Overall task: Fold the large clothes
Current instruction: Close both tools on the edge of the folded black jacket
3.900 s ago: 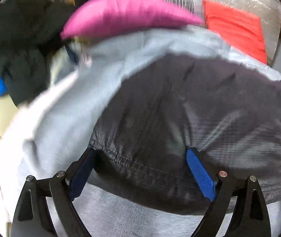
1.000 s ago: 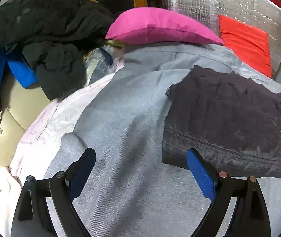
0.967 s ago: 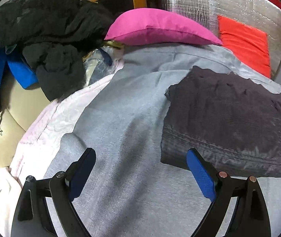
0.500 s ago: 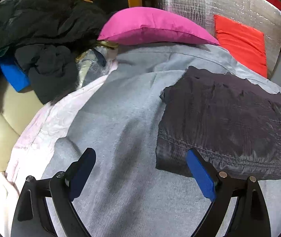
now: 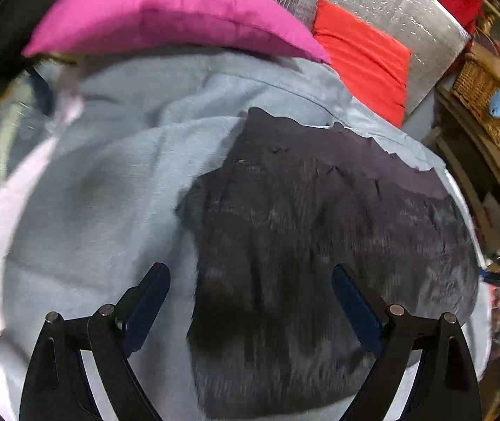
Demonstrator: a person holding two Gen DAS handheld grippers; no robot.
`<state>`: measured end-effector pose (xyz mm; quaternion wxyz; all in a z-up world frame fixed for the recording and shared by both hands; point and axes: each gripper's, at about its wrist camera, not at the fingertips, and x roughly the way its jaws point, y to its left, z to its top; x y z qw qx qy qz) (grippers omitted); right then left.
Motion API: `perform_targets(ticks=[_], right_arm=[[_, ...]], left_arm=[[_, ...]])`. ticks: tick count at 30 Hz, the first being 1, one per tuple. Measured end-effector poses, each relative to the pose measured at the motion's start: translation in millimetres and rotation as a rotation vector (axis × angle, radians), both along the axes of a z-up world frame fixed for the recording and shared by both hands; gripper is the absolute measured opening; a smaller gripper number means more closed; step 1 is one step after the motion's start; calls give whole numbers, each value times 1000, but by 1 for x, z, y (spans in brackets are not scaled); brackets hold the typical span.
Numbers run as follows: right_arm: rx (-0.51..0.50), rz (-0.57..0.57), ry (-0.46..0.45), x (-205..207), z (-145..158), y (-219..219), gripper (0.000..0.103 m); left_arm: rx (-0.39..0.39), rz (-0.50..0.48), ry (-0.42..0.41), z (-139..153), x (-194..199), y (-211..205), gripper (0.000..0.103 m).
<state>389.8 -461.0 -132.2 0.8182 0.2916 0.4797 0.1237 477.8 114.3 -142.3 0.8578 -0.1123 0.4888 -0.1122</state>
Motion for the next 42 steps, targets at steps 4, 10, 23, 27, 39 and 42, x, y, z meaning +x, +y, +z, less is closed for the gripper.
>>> perform_targets(ticks=[4, 10, 23, 27, 39, 42], right_arm=[[42, 41, 43, 30, -20, 6, 103], [50, 86, 45, 43, -25, 14, 103], [26, 113, 49, 45, -25, 19, 100], [-12, 194, 35, 49, -22, 43, 81], [103, 47, 20, 35, -21, -14, 77], [57, 8, 34, 38, -23, -20, 77]], left_arm=[[-85, -27, 32, -14, 20, -2, 94], [-126, -26, 66, -32, 37, 1, 94], [-181, -83, 91, -42, 34, 8, 91], [-172, -96, 94, -48, 35, -2, 78], [-177, -86, 35, -28, 28, 20, 81], [-184, -55, 59, -34, 33, 24, 82]])
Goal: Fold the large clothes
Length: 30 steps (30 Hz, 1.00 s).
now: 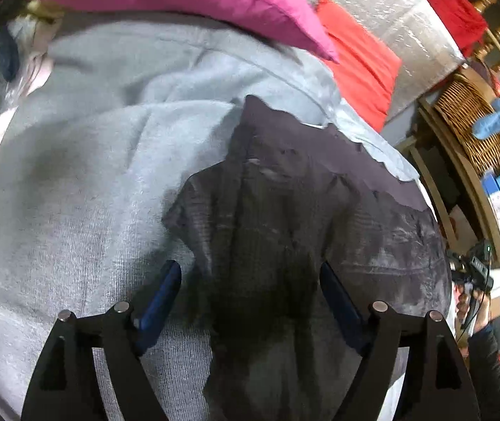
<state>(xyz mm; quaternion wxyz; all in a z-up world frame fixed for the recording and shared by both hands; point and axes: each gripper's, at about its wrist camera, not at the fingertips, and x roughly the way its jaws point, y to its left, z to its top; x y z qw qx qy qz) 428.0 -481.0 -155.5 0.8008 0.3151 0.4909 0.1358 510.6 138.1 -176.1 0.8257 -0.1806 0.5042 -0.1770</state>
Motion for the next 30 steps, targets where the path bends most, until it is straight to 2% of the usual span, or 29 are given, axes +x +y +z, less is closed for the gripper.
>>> perform_targets(ticks=[2, 5, 7, 8, 10, 11, 14, 18, 21, 25, 30], right_arm=[[19, 5, 13, 4, -6, 3, 78], [16, 54, 13, 13, -10, 22, 89], [31, 122, -2, 18, -6, 39, 89], [31, 155, -9, 19, -4, 45, 87], [-60, 214, 0, 23, -2, 61, 78], [-82, 228, 19, 26, -6, 66, 72], [-67, 226, 27, 27, -7, 65, 40], [-148, 252, 24, 25, 2, 76, 31], [-197, 260, 34, 25, 8, 83, 30], [-210, 261, 54, 28, 7, 84, 31], [-153, 256, 78, 32, -1, 79, 38]], left_arm=[[2, -17, 23, -7, 4, -5, 82], [-4, -66, 50, -16, 6, -19, 82], [-13, -76, 17, -14, 5, -24, 82], [-3, -77, 16, -16, 6, -27, 78], [18, -73, 24, -19, 8, -31, 70], [24, -70, 19, -19, 9, -32, 62], [55, -61, 9, -17, 11, -38, 45], [149, -51, -25, -12, 8, -53, 36], [220, -55, -40, -8, 6, -62, 34], [230, -50, -42, -9, 8, -64, 35], [235, -54, -49, -9, 8, -62, 35]])
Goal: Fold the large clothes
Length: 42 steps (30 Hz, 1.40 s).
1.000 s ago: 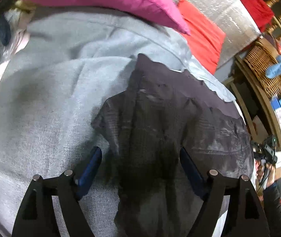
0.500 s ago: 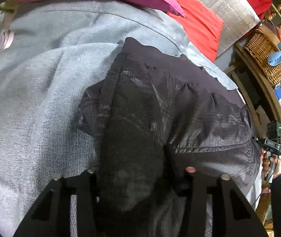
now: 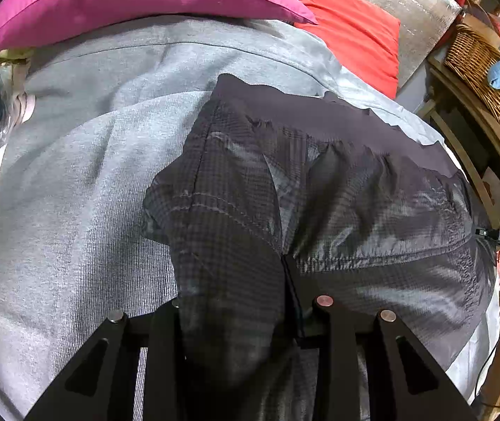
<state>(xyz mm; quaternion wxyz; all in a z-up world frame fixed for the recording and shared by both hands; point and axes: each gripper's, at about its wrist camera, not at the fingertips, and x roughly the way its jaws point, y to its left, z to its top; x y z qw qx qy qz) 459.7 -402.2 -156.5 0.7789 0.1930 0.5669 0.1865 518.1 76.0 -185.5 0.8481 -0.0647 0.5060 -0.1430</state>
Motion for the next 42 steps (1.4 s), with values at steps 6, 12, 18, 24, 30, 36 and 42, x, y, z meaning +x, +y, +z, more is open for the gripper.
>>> perform_targets(ticks=[6, 12, 18, 24, 30, 36, 42], right_arm=[[-25, 4, 3, 0, 1, 3, 34], [-121, 29, -45, -1, 34, 20, 21], [-191, 86, -167, -13, 119, 37, 15], [-221, 117, -325, -61, 214, 38, 13], [-201, 63, -405, -137, 232, 5, 12], [-219, 52, -335, -163, 189, -1, 12], [-235, 43, -241, -159, 143, -7, 12]], left_arm=[[21, 2, -5, 3, -2, -2, 34], [60, 32, -55, 35, -7, -8, 21], [70, 57, -168, 109, -28, -17, 18], [24, 65, -306, 182, -87, -14, 18], [3, 44, -374, 189, -150, -24, 18], [65, 22, -287, 142, -161, -52, 18], [136, 21, -248, 109, -165, -62, 18]])
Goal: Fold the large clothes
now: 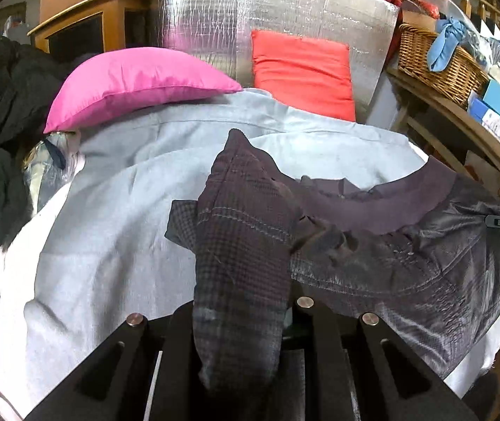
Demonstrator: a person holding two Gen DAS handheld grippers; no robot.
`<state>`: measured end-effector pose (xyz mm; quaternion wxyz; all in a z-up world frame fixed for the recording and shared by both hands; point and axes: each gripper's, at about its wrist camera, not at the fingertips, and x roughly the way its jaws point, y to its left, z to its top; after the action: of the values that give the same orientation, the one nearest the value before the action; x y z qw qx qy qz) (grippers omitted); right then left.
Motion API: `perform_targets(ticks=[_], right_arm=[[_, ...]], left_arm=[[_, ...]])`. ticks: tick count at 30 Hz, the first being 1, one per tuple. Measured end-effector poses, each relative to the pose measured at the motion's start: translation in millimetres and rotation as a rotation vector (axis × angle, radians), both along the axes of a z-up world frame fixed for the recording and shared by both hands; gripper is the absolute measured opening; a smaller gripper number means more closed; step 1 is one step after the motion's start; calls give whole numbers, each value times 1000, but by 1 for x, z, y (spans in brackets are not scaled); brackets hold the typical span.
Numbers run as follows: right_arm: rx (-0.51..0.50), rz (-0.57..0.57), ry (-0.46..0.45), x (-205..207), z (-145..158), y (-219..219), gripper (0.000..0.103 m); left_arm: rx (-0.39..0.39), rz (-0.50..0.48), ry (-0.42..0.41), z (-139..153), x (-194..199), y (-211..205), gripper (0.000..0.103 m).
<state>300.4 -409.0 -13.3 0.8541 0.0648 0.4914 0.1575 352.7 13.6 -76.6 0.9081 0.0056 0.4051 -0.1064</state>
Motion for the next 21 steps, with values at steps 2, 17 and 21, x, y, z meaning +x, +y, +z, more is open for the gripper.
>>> perform_targets(ticks=[2, 17, 21], right_arm=[[-6, -1, 7, 1, -1, 1, 12], [-7, -15, -85, -31, 39, -10, 12], [55, -74, 31, -40, -25, -26, 20]], left_arm=[[4, -4, -8, 3, -2, -1, 18], [-35, 19, -59, 10, -39, 1, 20], [38, 56, 153, -76, -27, 1, 39]])
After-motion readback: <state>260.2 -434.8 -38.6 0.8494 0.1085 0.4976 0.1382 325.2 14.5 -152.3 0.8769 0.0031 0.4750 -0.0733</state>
